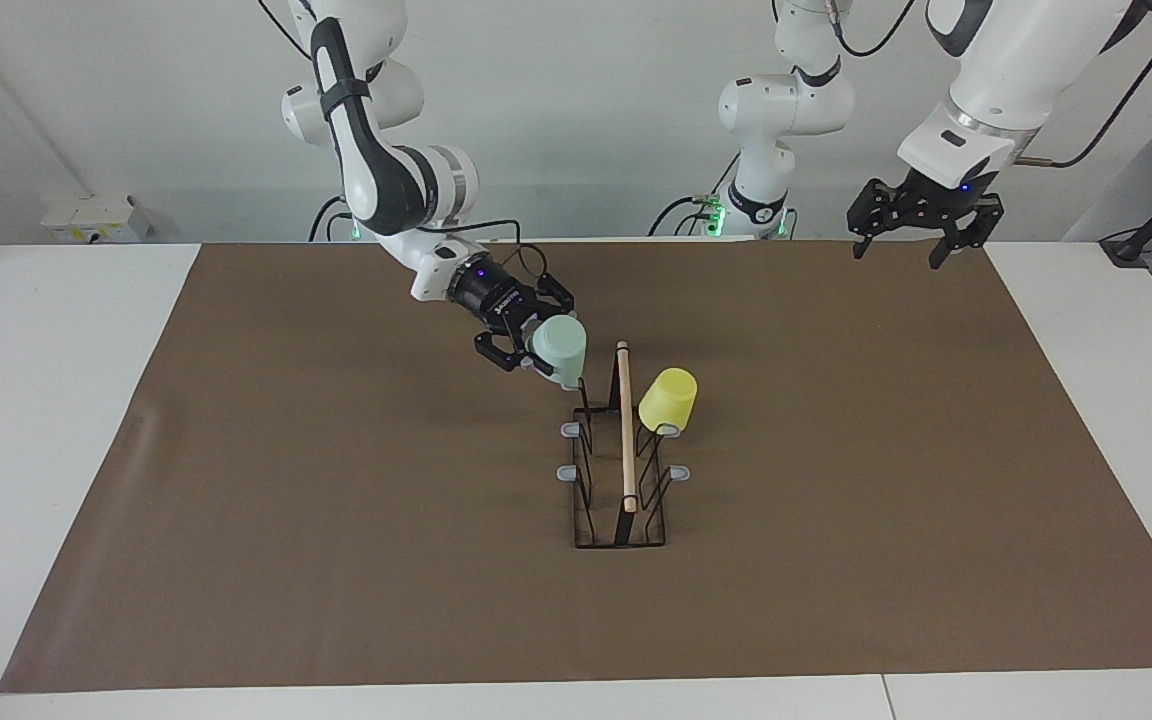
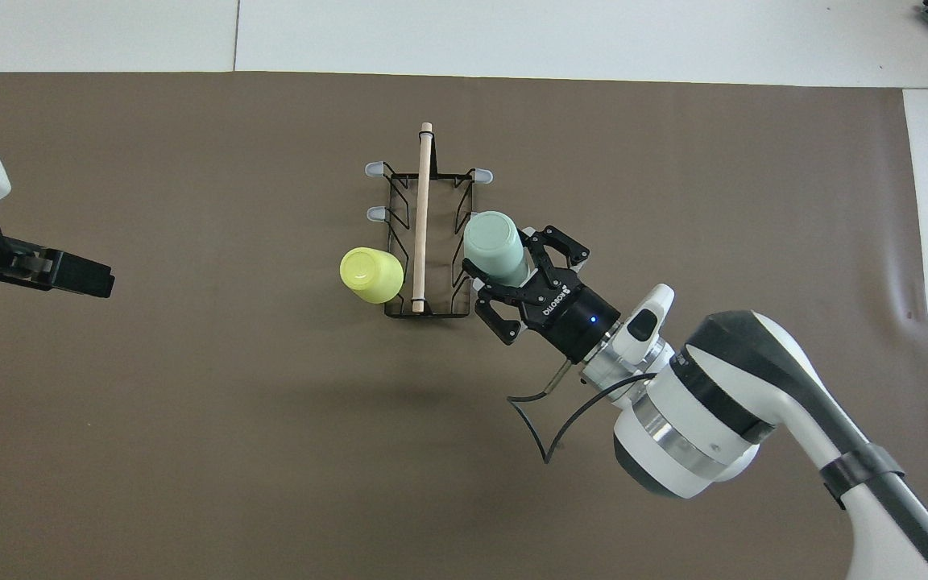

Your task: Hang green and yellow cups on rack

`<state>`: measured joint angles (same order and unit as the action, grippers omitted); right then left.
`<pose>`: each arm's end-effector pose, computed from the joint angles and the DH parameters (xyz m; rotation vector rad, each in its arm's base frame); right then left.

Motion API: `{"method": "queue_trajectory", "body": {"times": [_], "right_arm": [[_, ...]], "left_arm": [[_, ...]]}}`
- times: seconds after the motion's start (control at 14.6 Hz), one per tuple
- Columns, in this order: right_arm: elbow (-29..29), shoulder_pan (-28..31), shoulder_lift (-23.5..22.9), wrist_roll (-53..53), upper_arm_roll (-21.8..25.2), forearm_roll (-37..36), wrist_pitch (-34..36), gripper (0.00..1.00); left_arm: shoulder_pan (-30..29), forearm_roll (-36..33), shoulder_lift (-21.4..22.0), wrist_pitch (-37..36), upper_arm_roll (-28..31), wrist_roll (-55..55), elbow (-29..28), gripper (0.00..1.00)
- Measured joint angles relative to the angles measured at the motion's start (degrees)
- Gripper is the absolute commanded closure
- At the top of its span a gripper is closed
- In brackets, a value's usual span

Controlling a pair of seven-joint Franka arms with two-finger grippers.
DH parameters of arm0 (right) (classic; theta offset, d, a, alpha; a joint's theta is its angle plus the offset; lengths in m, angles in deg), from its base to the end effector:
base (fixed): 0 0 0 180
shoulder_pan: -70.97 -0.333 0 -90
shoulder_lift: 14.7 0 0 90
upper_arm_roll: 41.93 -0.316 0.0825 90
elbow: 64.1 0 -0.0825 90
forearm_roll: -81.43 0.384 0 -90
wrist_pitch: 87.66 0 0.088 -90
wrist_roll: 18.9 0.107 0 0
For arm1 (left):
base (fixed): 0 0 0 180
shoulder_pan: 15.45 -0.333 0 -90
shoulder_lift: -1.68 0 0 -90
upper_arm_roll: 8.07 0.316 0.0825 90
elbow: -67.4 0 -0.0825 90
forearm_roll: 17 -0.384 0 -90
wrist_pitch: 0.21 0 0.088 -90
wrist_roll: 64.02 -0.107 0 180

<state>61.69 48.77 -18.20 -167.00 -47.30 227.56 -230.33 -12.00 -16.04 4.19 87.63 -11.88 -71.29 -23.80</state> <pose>0.4939 0.2543 0.3733 -1.8515 -0.6924 -1.5748 0.5324 -0.0705 0.6352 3.1025 -0.3962 -0.0233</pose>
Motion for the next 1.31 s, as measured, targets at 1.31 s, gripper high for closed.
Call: {"method": "queue_trajectory", "body": {"times": [1.31], "right_arm": [[-0.64, -2.94, -5.15, -3.64, 0.12, 1.43, -4.80, 0.98]], "left_arm": [[-0.06, -0.02, 0.00, -0.05, 0.01, 0.00, 0.00, 0.00]]}}
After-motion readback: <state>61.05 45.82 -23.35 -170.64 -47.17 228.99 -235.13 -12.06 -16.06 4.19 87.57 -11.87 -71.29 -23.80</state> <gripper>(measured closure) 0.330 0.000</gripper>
